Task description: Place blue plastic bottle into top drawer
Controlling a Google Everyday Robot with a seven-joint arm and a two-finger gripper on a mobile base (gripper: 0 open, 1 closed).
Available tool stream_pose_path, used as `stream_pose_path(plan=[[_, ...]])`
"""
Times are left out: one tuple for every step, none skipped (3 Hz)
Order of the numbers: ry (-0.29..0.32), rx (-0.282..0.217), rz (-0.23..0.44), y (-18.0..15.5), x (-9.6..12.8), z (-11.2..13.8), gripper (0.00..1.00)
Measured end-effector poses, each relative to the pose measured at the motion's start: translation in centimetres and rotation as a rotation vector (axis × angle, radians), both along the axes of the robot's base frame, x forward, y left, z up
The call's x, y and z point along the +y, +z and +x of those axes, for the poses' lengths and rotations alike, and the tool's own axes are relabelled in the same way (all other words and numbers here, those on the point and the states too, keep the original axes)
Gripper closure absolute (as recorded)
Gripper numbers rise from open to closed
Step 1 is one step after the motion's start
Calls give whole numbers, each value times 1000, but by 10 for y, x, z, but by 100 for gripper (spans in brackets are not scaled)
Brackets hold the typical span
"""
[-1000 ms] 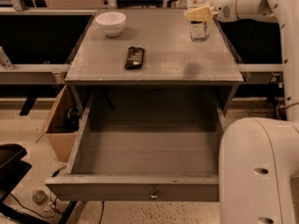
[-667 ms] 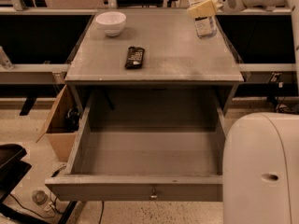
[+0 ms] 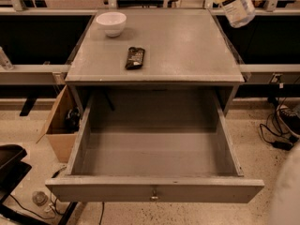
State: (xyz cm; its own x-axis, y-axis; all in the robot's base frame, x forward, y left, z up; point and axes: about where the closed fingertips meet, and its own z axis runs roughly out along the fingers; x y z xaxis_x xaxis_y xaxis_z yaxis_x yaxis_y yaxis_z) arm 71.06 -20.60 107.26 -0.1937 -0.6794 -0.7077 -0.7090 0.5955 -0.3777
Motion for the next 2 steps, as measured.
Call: stream_pose_path(plan=[[-51, 63, -109, 8, -2, -52, 100], [-28, 144, -195, -30, -7, -89, 100]])
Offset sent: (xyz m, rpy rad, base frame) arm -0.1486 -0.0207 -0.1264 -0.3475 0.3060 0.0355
